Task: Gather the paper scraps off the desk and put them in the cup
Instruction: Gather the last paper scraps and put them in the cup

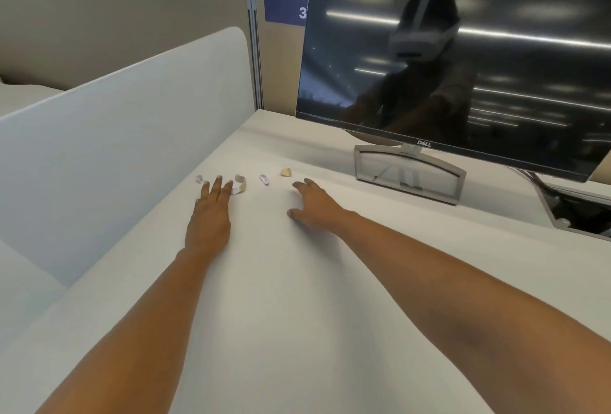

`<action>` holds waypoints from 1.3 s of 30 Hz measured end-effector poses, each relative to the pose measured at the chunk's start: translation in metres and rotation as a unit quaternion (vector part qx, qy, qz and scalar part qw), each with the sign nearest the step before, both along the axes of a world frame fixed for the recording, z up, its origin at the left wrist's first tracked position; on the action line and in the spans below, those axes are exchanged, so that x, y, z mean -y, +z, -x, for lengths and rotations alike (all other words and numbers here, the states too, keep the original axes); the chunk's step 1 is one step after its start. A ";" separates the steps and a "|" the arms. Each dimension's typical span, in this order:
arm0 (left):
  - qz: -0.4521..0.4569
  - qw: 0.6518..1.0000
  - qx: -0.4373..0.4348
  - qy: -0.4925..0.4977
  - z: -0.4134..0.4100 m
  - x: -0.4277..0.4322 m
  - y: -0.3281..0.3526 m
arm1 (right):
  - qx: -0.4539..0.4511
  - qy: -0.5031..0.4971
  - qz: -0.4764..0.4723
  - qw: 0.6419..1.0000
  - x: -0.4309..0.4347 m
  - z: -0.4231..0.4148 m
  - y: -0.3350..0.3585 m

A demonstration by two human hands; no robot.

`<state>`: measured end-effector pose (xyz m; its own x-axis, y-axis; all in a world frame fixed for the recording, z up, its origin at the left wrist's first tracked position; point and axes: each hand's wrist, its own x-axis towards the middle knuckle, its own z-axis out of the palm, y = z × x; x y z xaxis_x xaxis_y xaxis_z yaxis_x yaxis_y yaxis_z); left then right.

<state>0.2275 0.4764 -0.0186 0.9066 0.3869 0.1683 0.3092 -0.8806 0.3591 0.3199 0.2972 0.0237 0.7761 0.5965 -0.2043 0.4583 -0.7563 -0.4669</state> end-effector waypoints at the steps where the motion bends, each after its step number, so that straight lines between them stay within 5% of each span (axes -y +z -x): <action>1: 0.003 1.000 0.000 0.003 -0.001 0.001 -0.001 | 0.000 -0.004 0.000 1.000 -0.006 -0.005 0.001; 8: 0.109 0.984 0.097 0.097 0.006 0.007 -0.004 | -0.014 -0.017 -0.008 1.000 -0.047 -0.023 0.004; 14: 0.106 0.979 0.083 0.156 0.008 0.013 -0.001 | 0.001 0.041 0.003 0.999 -0.065 -0.019 0.001; 20: 0.133 0.973 0.088 0.167 0.018 0.024 0.005 | 0.154 0.087 0.018 0.984 -0.065 0.008 -0.009; 24: 0.201 0.961 0.104 0.157 0.034 0.037 0.011 | 0.202 0.107 0.029 0.973 -0.054 0.038 -0.012; 29: 0.175 0.968 0.090 0.154 0.065 0.054 0.014 | 0.198 0.135 0.014 0.971 -0.024 0.077 -0.011; 36: 0.339 0.913 0.082 0.211 0.110 0.087 0.019 | 0.194 0.150 0.022 0.969 0.030 0.129 -0.009; 39: 0.317 0.924 0.087 0.197 0.135 0.104 0.022 | 0.199 0.170 0.035 0.964 0.054 0.150 -0.004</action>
<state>0.0924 0.3724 0.0029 0.6545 0.7522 -0.0755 0.4507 -0.3080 0.8379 0.1697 0.2428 0.0193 0.5630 0.8262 0.0212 0.8181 -0.5535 -0.1561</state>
